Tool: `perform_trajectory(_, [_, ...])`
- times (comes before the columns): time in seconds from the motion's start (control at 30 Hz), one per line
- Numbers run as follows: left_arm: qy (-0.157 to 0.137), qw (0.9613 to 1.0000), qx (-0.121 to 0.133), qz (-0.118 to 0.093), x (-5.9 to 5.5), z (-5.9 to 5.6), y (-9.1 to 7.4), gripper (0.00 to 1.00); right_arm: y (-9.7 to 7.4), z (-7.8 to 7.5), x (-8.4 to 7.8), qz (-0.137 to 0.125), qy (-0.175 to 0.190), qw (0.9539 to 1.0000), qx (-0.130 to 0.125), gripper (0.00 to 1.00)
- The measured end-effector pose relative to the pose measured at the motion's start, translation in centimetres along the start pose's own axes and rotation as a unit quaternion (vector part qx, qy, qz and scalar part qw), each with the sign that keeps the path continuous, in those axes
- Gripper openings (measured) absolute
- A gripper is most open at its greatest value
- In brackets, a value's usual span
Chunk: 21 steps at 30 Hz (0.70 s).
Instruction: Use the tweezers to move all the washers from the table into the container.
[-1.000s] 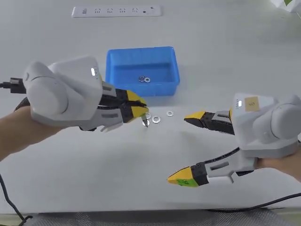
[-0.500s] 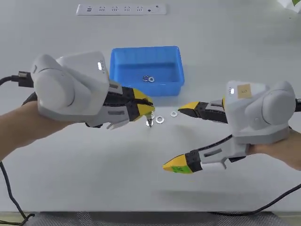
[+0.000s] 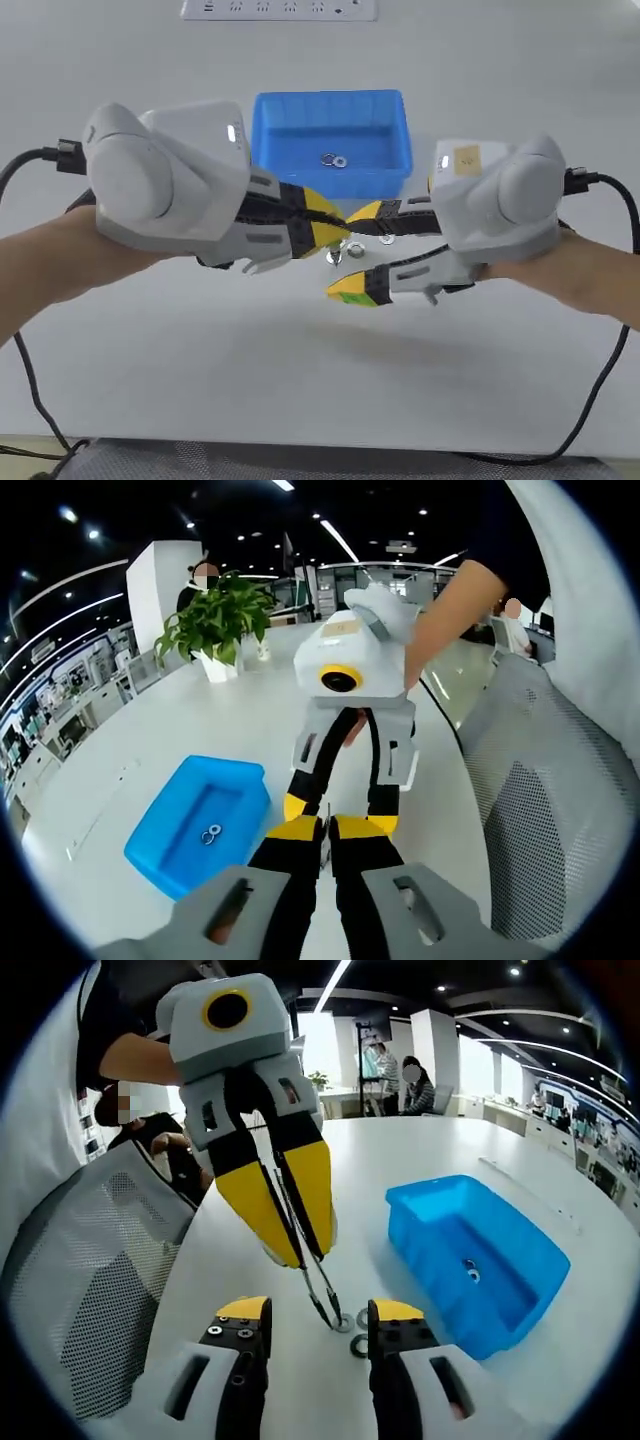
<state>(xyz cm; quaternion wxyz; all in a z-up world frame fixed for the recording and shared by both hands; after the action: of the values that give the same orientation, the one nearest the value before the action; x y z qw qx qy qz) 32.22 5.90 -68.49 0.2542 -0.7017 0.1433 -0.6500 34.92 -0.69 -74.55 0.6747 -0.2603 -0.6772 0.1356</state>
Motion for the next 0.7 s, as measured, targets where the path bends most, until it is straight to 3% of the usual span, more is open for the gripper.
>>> perform_trajectory(0.1, [0.003, 1.0000, 0.000, 0.004, -0.08, -0.04, -0.02, 0.07, 0.22, 0.08, 0.20, 0.004, -0.008, 0.9998, 0.019, 0.27])
perform_trajectory(0.47, [-0.003, 1.0000, -0.003, 0.001, -0.15, -0.03, 0.29, 0.07, 0.55, 0.51, 0.49, 0.011, -0.073, 0.9966, 0.035, 0.15])
perform_trajectory(0.7, [-0.005, 1.0000, 0.004, 0.002, -0.21, 0.45, 0.34, 0.07, 0.70, 0.06, 0.55, 0.011, -0.097, 0.9949, 0.026, 0.11])
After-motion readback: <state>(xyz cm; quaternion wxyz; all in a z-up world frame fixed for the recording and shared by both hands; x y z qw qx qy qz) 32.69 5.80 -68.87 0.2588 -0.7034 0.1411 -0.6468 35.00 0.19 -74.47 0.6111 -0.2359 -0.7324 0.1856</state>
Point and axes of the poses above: the centre of the closed fingertips' face, and the gripper's own axes: y roughly forward along the fingers, z roughly to its left, x roughly out of its top, the point moved 6 cm from there along -y, roughly backward along the fingers, and after that the axes turned 13 degrees about -x, right-handed, at the moved point
